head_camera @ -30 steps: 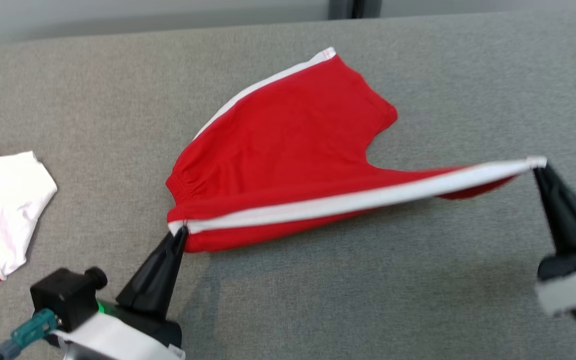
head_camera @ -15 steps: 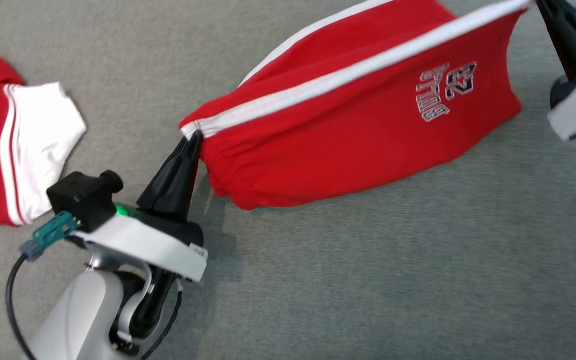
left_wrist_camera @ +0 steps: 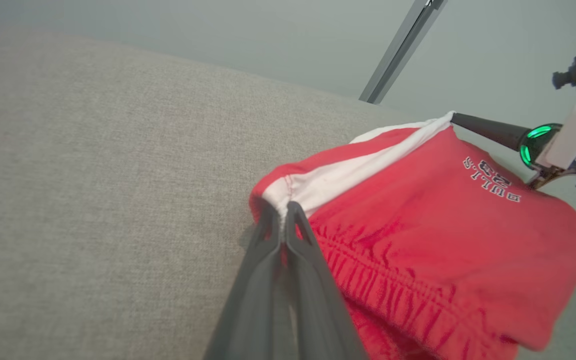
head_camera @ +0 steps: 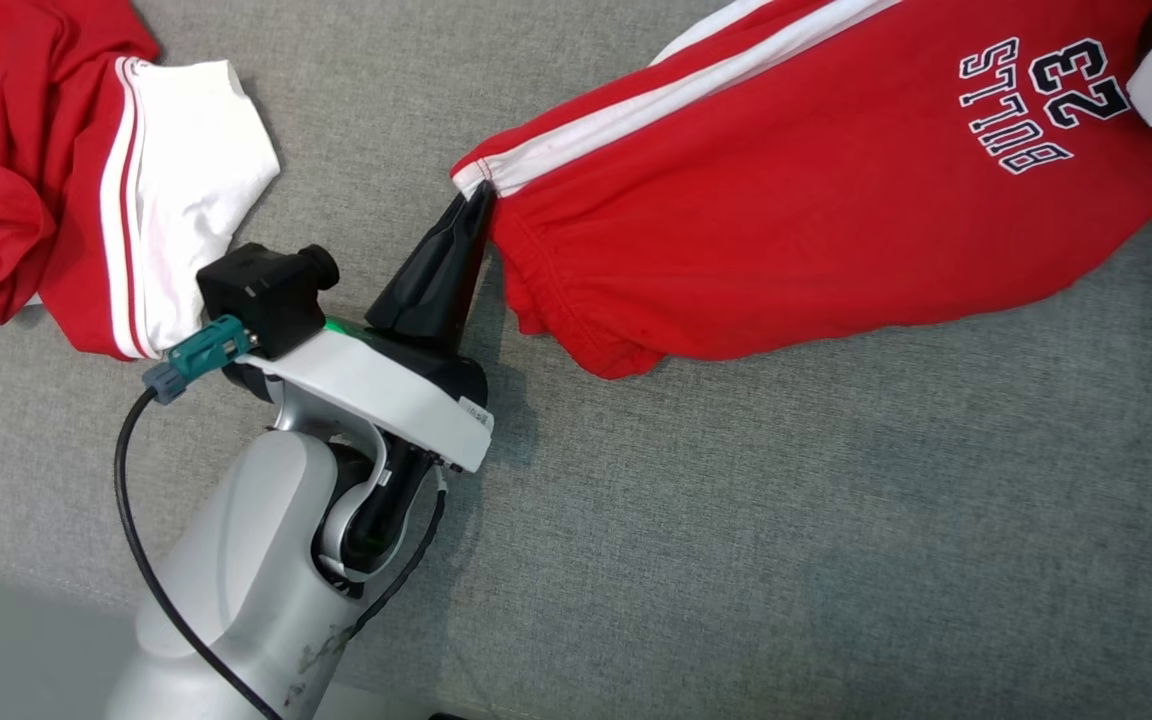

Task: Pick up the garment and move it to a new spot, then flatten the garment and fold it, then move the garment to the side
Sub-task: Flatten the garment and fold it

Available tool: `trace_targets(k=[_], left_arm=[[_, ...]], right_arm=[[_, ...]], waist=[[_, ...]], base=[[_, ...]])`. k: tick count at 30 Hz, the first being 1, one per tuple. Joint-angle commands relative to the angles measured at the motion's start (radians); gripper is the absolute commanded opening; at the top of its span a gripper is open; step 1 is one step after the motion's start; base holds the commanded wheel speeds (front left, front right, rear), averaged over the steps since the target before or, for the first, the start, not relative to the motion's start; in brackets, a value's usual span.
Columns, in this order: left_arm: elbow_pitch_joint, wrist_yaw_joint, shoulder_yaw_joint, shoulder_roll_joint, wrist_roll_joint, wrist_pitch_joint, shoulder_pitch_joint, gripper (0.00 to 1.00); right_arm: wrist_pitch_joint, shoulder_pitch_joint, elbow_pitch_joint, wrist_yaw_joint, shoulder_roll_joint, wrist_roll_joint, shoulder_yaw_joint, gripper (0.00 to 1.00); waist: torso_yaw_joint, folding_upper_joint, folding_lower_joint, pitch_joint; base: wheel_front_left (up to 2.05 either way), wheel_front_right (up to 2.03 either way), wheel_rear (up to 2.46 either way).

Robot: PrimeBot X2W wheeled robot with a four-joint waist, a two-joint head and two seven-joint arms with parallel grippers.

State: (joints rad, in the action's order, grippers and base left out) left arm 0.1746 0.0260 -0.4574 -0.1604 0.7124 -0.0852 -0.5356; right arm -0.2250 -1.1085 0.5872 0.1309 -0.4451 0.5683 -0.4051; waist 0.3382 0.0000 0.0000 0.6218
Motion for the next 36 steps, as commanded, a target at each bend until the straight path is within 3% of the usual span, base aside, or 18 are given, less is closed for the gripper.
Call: trace_targets(k=[1,3,4,5,6,7,8,9,14,21,26,36], left_arm=[[0.028,0.010,0.001,0.009,0.002,-0.016,-0.027,0.00],[0.052,0.017,0.001,0.013,0.002,-0.026,-0.039,0.00],[0.063,0.017,0.000,0.016,0.004,-0.030,-0.042,0.00],[0.073,0.019,0.000,0.018,0.005,-0.034,-0.046,0.00],[0.073,0.019,0.000,0.018,0.005,-0.034,-0.046,0.00],[0.081,0.020,0.002,0.017,0.004,-0.039,-0.048,0.44],[0.089,0.019,0.003,0.017,0.002,-0.044,-0.049,0.96],[0.094,0.016,0.003,0.014,-0.004,-0.050,-0.047,1.00],[0.092,-0.020,0.030,-0.009,-0.023,-0.103,0.001,1.00],[0.012,-0.105,0.100,-0.055,-0.090,-0.164,0.090,1.00],[-0.046,-0.140,0.152,-0.089,-0.149,-0.176,0.141,1.00],[-0.069,-0.142,0.210,-0.115,-0.227,-0.178,0.238,1.00]], right_arm=[[0.026,-0.022,0.039,0.000,0.001,0.012,-0.023,0.00],[0.049,-0.031,0.073,0.000,0.008,0.031,-0.046,0.00],[0.062,-0.031,0.089,0.000,0.009,0.036,-0.057,0.13],[0.075,-0.030,0.100,0.000,0.012,0.044,-0.069,0.45],[0.075,-0.030,0.100,0.000,0.012,0.044,-0.069,0.45],[0.090,-0.029,0.108,0.000,0.014,0.052,-0.080,1.00],[0.109,-0.027,0.112,0.000,0.013,0.058,-0.091,1.00],[0.132,-0.022,0.116,0.000,0.012,0.065,-0.098,1.00],[0.266,0.032,0.106,0.000,0.016,0.092,-0.118,1.00],[0.463,0.166,0.094,0.000,0.051,0.029,-0.041,1.00],[0.491,0.298,0.017,0.000,0.087,-0.065,0.061,1.00],[0.490,0.587,-0.233,0.000,0.171,-0.237,0.244,1.00]], waist=[[0.013,0.0000,0.0000,0.013],[0.012,0.0000,0.0000,0.013],[0.010,0.0000,0.0000,0.013],[0.007,0.0000,0.0000,0.010],[0.007,0.0000,0.0000,0.010],[0.003,0.0000,0.0000,0.008],[-0.002,0.0000,0.0000,0.003],[-0.008,0.0000,0.0000,-0.003],[-0.054,0.0000,0.0000,-0.047],[-0.131,0.0000,0.0000,-0.126],[-0.181,0.0000,0.0000,-0.173],[-0.240,0.0000,0.0000,-0.245]], base=[[0.00,0.00,0.00],[0.00,0.00,0.00],[0.00,0.00,0.00],[0.00,0.00,0.00],[0.00,0.00,0.00],[0.00,0.00,0.00],[0.00,0.00,0.00],[0.00,0.00,0.00],[0.00,0.00,0.00],[0.00,0.00,0.00],[0.00,0.00,0.00],[0.00,0.00,0.00]])
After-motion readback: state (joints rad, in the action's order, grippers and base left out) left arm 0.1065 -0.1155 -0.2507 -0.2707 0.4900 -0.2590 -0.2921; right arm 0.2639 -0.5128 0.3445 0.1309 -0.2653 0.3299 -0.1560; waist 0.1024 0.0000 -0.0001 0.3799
